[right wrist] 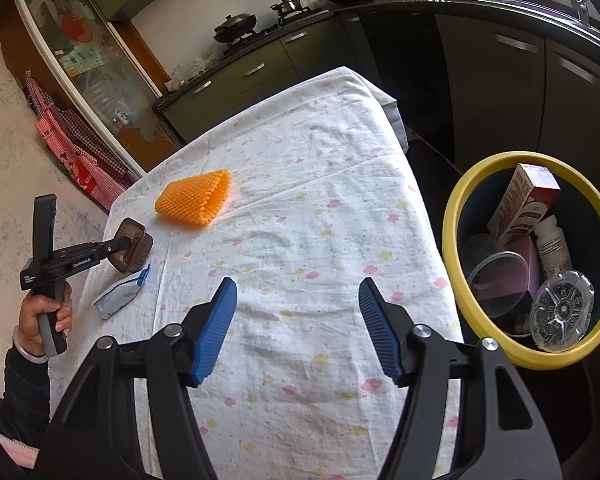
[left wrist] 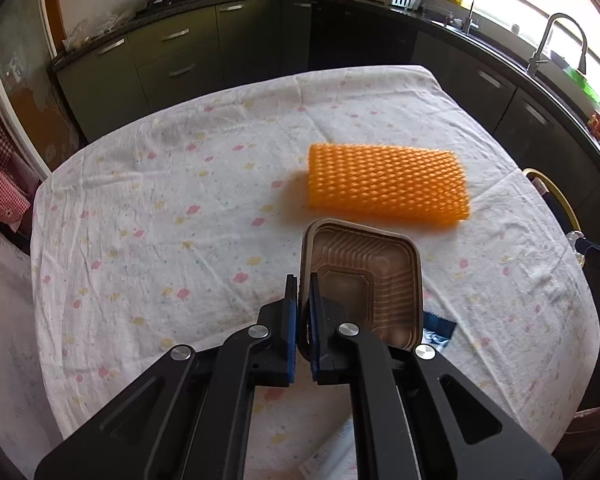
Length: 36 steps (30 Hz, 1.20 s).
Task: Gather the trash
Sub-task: 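Grasp the brown plastic tray with the left gripper and drop it into the bin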
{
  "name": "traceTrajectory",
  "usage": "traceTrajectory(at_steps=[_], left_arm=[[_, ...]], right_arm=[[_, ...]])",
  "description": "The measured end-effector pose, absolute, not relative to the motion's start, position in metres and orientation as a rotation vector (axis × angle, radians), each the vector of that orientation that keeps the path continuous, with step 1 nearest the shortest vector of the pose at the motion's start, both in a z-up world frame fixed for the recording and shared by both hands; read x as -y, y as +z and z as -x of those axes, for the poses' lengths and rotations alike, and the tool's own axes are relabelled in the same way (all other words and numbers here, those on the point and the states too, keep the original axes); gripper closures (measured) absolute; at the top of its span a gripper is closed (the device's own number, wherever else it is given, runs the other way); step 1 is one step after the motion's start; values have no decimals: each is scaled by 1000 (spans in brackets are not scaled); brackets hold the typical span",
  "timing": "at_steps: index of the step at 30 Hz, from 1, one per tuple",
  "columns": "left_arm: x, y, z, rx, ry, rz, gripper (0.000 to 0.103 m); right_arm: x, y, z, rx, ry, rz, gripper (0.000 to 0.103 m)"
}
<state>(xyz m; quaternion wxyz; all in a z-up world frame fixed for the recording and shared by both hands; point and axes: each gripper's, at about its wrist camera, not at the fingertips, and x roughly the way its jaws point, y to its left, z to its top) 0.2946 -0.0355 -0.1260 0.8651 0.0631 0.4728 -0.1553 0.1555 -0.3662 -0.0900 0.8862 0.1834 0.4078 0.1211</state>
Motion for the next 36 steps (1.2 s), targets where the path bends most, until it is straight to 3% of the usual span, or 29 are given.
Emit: traceTrajectory(at_steps=[14,28,36], left_arm=[[136,-65,-251,-837,-508,-190,97],[378,-92,-256,-868,-849,-352,97],[468,-126,-267,-924,-909,-395,97]], right_arm=[[418,-76,-123,-755,102,-398,43],[512,-75,-64,-671,-103,-491,43],[535,-86,-57,-679,-141,-528,42]])
